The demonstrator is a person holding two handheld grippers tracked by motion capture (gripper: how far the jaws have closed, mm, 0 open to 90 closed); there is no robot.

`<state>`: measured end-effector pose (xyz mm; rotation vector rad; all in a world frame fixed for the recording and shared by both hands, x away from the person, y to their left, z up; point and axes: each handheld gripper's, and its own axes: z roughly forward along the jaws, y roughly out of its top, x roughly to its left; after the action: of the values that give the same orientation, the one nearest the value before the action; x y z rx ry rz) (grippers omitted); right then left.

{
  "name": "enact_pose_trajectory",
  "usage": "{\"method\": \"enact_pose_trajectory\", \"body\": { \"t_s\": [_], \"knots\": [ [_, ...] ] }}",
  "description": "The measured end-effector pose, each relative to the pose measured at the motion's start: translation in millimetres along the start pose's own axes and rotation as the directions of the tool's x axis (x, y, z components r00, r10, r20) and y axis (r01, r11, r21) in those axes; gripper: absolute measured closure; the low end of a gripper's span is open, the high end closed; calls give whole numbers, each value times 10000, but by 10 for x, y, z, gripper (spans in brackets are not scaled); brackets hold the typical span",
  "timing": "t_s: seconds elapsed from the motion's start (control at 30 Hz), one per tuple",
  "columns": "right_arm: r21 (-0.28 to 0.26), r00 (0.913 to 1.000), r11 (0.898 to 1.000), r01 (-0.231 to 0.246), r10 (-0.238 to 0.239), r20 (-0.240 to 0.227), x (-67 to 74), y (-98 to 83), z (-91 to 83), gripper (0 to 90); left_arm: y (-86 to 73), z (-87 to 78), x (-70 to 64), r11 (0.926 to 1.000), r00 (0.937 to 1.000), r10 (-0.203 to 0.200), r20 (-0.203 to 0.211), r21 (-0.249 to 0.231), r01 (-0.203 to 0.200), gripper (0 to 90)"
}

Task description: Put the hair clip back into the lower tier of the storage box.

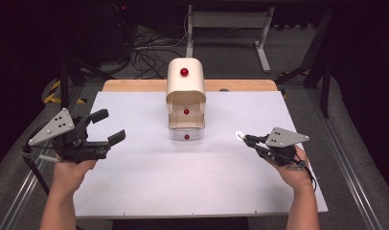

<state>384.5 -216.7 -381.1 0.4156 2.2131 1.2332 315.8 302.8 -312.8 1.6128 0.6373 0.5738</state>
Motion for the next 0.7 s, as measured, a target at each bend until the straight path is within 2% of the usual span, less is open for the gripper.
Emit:
{"method": "enact_pose_trajectory", "body": {
  "t_s": [0.43,0.7],
  "knots": [
    [-174,9988,9989,428,-424,225,89,115,75,832,3,-3,-2,10000,10000,-23,23,-64,23,118],
    [-322,9978,9983,486,-470,465,113,148,100,832,9,-1,-17,9999,10000,-36,47,-103,36,118]
  ]
}}
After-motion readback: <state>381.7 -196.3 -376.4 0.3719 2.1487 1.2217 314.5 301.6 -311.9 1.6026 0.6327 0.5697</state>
